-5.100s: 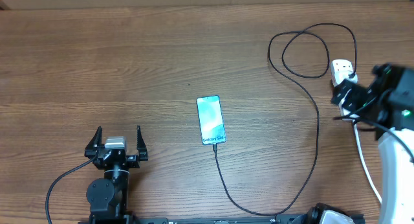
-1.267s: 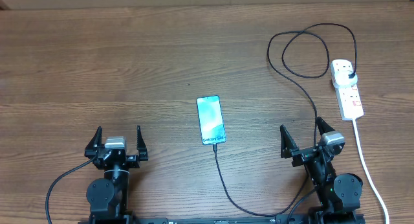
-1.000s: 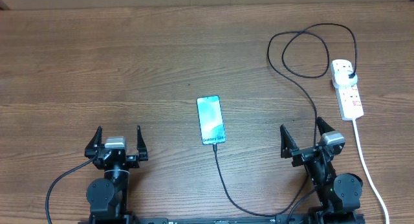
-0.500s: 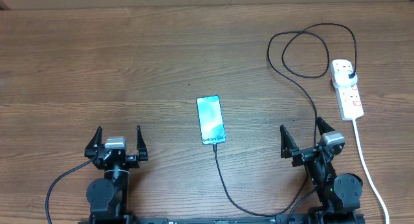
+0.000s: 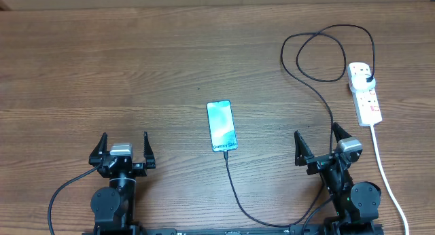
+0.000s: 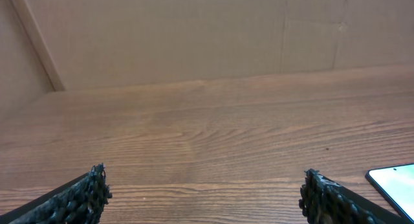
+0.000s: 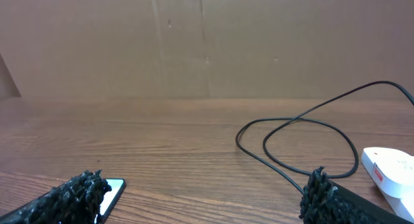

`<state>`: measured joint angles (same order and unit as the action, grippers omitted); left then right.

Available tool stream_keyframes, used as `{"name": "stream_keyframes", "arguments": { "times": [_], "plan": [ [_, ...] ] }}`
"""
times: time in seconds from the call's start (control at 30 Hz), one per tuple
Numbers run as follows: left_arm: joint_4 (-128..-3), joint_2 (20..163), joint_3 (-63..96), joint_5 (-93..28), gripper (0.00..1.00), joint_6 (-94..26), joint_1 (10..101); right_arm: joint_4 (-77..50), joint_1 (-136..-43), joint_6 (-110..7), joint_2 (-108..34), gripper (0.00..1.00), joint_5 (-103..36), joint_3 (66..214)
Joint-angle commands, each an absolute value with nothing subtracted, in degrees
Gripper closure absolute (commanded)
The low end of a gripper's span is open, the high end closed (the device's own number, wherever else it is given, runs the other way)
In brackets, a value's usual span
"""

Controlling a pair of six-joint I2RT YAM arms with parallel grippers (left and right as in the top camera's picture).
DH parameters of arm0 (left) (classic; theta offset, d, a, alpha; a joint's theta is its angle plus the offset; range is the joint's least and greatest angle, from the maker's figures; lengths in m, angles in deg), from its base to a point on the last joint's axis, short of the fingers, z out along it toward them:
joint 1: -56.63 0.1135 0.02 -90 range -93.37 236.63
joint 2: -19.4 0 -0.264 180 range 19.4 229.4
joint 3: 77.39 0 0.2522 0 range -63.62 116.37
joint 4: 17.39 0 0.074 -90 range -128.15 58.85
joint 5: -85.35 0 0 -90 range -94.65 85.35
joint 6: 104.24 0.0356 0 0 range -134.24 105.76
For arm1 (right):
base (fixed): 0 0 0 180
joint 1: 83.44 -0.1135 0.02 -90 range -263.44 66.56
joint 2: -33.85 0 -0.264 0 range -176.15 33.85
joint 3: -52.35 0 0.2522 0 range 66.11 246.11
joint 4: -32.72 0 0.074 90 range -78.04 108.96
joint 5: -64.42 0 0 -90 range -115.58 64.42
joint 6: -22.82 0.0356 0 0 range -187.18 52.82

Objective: Plug charger to phone and switch on socket

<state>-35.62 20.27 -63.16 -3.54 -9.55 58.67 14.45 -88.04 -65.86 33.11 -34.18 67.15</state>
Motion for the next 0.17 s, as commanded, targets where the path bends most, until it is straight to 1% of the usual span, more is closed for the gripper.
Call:
{"name": "stream_keyframes", "arguments": {
  "times": [0.0, 0.13],
  "plan": [
    [-35.5, 19.7, -63.4, -3.8, 0.0, -8.6, 59.3, 14.8, -88.4, -65.5, 33.7, 0.0, -34.0, 66.6],
    [-35.5, 19.7, -63.4, -3.8, 0.0, -8.6, 59.3, 14.8, -88.4, -65.5, 33.7, 0.0, -34.0, 66.6]
  ]
}}
